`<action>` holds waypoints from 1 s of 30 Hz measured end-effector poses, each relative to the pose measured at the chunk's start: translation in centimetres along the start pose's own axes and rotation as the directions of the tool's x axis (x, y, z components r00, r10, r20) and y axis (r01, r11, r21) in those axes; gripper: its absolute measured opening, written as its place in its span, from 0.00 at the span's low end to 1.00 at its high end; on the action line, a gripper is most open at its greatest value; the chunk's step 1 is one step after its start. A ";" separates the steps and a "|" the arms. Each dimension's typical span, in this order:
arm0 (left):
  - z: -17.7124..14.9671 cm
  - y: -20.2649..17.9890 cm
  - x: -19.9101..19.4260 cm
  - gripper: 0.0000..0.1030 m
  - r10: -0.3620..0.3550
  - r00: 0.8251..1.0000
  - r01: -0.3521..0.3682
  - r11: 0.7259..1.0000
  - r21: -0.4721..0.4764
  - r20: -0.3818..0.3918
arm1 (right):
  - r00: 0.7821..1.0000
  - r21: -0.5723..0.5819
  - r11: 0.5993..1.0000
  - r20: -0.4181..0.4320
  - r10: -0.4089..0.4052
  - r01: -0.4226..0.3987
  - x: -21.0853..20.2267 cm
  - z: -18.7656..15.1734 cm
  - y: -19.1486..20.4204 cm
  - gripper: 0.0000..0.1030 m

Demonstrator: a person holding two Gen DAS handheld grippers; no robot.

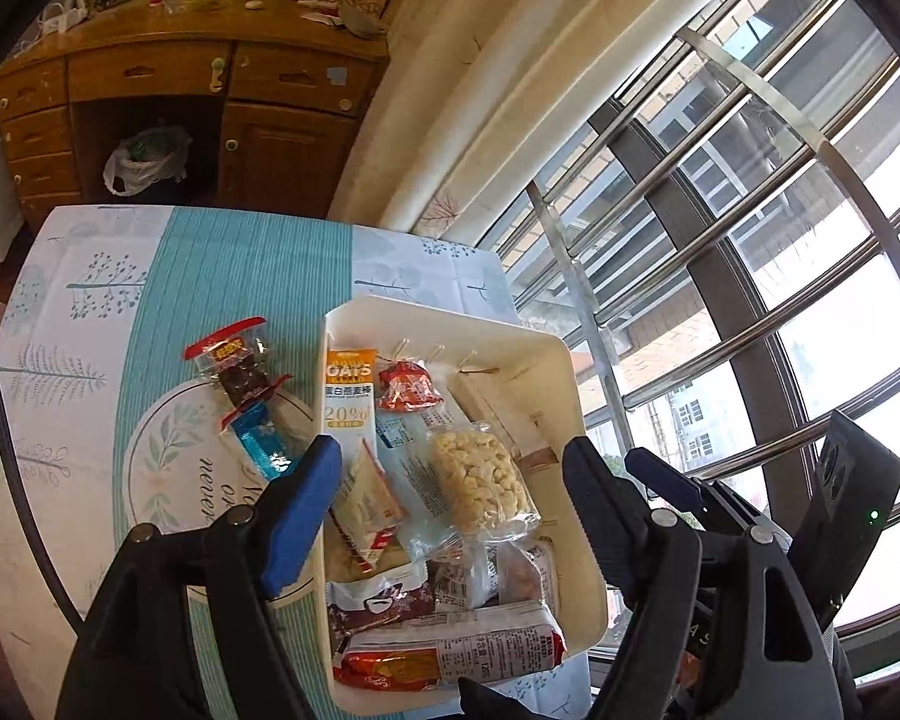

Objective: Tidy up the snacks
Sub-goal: 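Open left gripper over the tray while right gripper releases tan bar there, then withdraw both tools from the tray toward the remaining snacks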

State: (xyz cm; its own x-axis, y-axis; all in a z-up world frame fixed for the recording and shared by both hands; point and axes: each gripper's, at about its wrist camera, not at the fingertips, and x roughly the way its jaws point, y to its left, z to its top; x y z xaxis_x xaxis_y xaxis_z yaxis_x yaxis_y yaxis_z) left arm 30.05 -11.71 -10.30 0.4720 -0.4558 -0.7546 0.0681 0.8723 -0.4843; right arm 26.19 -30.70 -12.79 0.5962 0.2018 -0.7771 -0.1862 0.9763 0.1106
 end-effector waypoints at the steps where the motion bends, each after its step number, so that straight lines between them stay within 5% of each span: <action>1: -0.1 0.3 -0.4 0.74 0.001 1.000 -0.001 1.000 -0.002 0.004 | 1.000 0.007 1.000 -0.002 0.005 -0.005 0.0 -0.1 0.1 0.58; 11: -1.5 3.9 -5.6 0.76 0.007 0.999 -0.006 1.000 -0.018 0.049 | 1.000 0.043 0.999 0.009 0.015 -0.016 -0.7 -0.6 3.5 0.59; 30: -4.7 14.1 -16.1 0.80 0.043 0.998 -0.045 0.998 0.044 0.051 | 1.000 0.091 0.996 0.025 -0.001 -0.002 -1.9 -4.3 16.0 0.59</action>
State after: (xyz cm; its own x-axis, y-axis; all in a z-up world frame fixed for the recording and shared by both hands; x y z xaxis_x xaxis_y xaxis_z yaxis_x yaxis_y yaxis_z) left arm 19.24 7.13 -7.05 0.5183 -0.4086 -0.7512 0.0856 0.8988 -0.4298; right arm 18.76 -15.82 -12.20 0.6160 0.2030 -0.7612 -0.1149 0.9791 0.1681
